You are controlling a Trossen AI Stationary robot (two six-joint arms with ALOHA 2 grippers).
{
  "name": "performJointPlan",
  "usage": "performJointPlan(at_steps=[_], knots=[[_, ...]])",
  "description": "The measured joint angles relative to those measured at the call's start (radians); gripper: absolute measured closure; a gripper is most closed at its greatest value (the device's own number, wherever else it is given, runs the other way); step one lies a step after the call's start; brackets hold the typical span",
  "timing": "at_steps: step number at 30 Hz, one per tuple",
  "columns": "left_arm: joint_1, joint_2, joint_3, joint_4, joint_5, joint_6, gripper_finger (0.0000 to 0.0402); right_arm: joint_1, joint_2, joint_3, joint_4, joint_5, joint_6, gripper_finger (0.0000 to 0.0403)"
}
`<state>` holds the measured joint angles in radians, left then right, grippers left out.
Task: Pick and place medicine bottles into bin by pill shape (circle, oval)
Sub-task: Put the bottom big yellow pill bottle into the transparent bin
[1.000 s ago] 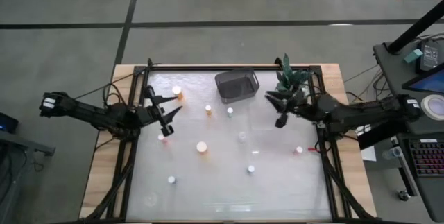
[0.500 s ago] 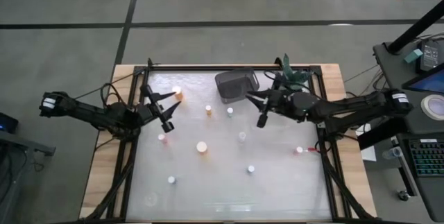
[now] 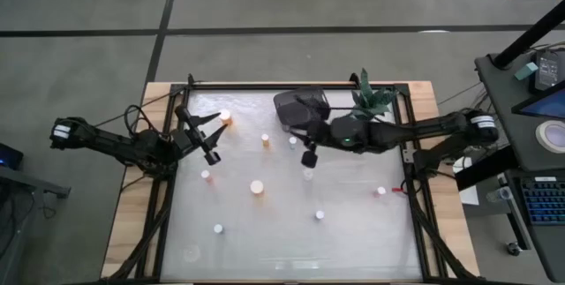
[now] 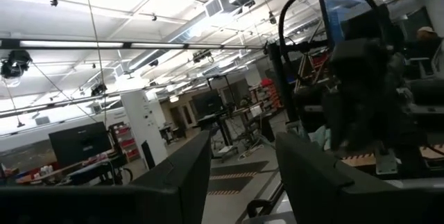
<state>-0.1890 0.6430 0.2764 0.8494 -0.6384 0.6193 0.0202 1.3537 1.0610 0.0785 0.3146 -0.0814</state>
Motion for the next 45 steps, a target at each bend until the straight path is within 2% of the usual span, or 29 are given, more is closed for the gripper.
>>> performJointPlan(at_steps=[5, 16, 19, 25, 33, 41, 45], knots=[[0.000, -0.004, -0.001, 0.000, 0.000, 0.000, 0.0253, 0.006, 0.135, 0.147, -0.142, -0.061, 0.019, 0.0339], [0.000, -0.003, -0.001, 0.004, 0.000, -0.001, 0.0253, 0.048, 0.386, 0.396, -0.307, -0.071, -0.033, 0.0339], [0.000, -0.003, -0.001, 0.003, 0.000, -0.001, 0.0253, 0.054, 0.431, 0.442, -0.335, -0.136, -0.030, 0.0339], [0.000, -0.003, -0.001, 0.002, 0.000, -0.001, 0.0253, 0.063, 0.476, 0.472, -0.335, -0.243, 0.016, 0.0339], [0.000, -0.003, -0.001, 0.004, 0.001, -0.001, 0.0253, 0.087, 0.510, 0.472, -0.336, -0.244, 0.096, 0.0339], [0.000, -0.002, -0.001, 0.002, 0.001, -0.002, 0.0253, 0.132, 0.544, 0.470, -0.285, -0.244, 0.097, 0.0338], [0.000, 0.001, -0.001, 0.001, 0.001, -0.002, 0.0253, 0.150, 0.559, 0.470, -0.254, -0.238, 0.111, 0.0312]])
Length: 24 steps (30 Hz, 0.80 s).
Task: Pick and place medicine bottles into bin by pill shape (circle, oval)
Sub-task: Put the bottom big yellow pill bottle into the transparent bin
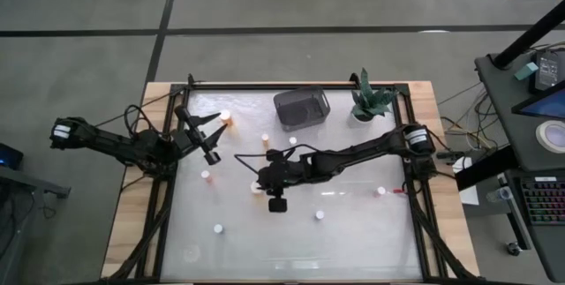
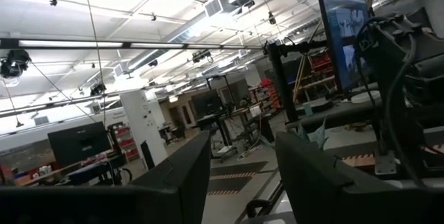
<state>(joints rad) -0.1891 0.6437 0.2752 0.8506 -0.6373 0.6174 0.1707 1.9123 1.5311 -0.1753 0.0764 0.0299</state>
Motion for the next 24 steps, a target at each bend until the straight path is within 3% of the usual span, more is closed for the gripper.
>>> performJointPlan(at_steps=[5, 16, 24], knots=[[0.000, 0.002, 0.000, 0.002, 0.000, 0.000, 0.0253, 0.003, 0.025, 0.020, 0.001, 0.003, 0.056, 0.0245], [0.000, 0.003, 0.000, 0.000, 0.000, 0.000, 0.0253, 0.002, 0.137, 0.075, 0.001, 0.005, 0.007, 0.0093], [0.000, 0.003, 0.000, 0.001, 0.000, 0.000, 0.0253, -0.001, 0.138, 0.081, -0.009, 0.037, -0.001, 0.0067]])
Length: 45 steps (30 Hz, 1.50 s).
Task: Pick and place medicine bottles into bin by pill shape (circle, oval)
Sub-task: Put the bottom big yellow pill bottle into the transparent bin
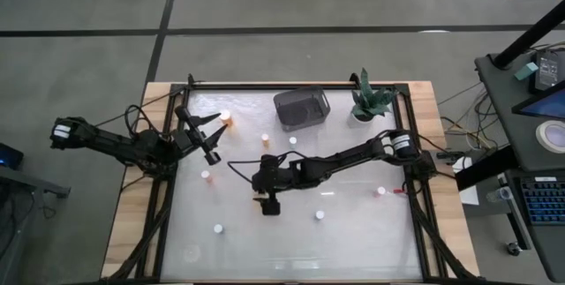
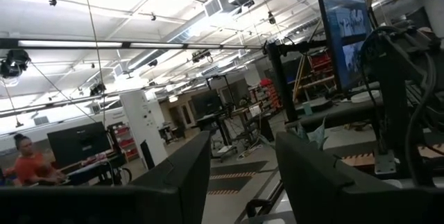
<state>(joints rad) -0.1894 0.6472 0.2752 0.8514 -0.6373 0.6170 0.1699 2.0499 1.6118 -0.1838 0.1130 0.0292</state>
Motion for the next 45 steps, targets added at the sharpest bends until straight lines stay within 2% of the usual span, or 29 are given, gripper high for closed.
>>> performJointPlan(at_steps=[21, 24, 34, 40, 45], knots=[[0.000, 0.011, 0.000, 0.003, 0.000, 0.000, 0.0253, -0.011, 0.039, -0.007, 0.009, 0.020, 0.004, 0.0079], [0.000, 0.010, 0.000, 0.003, 0.000, 0.000, 0.0253, -0.011, 0.039, -0.007, 0.009, 0.020, 0.003, 0.0097], [0.000, 0.018, 0.001, 0.004, 0.000, 0.001, 0.0253, -0.012, 0.039, -0.008, 0.008, 0.020, 0.007, 0.0202], [0.000, 0.018, 0.001, 0.005, 0.000, 0.001, 0.0253, -0.012, 0.038, -0.008, 0.008, 0.019, 0.008, 0.0204], [0.000, 0.018, 0.001, 0.004, 0.000, 0.001, 0.0253, -0.011, 0.035, -0.009, 0.006, 0.018, 0.006, 0.0188]])
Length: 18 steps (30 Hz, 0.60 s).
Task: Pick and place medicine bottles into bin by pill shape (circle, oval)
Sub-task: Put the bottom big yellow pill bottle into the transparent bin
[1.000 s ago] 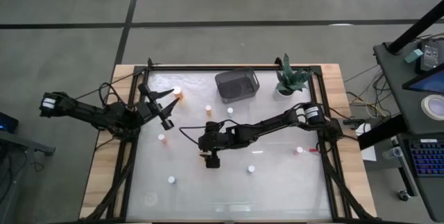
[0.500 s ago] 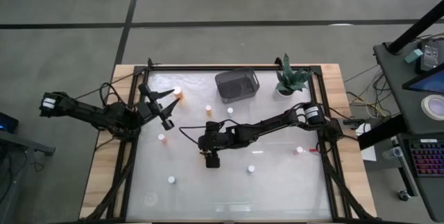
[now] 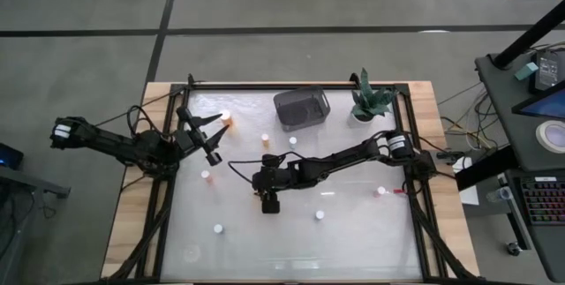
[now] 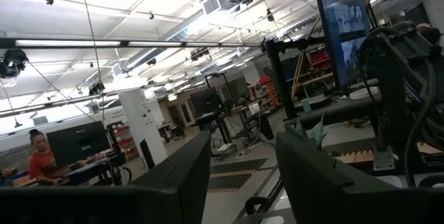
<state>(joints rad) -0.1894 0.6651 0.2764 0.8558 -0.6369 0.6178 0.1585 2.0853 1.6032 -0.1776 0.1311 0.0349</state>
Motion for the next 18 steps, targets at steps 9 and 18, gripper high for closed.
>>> performJointPlan(at_steps=[9, 18], knots=[[0.000, -0.004, 0.000, 0.002, 0.000, -0.002, 0.0253, -0.001, -0.065, 0.007, -0.045, 0.000, 0.020, 0.0196], [0.000, -0.008, 0.000, 0.003, 0.000, -0.002, 0.0253, -0.006, -0.207, 0.002, -0.217, 0.184, 0.147, 0.0194]])
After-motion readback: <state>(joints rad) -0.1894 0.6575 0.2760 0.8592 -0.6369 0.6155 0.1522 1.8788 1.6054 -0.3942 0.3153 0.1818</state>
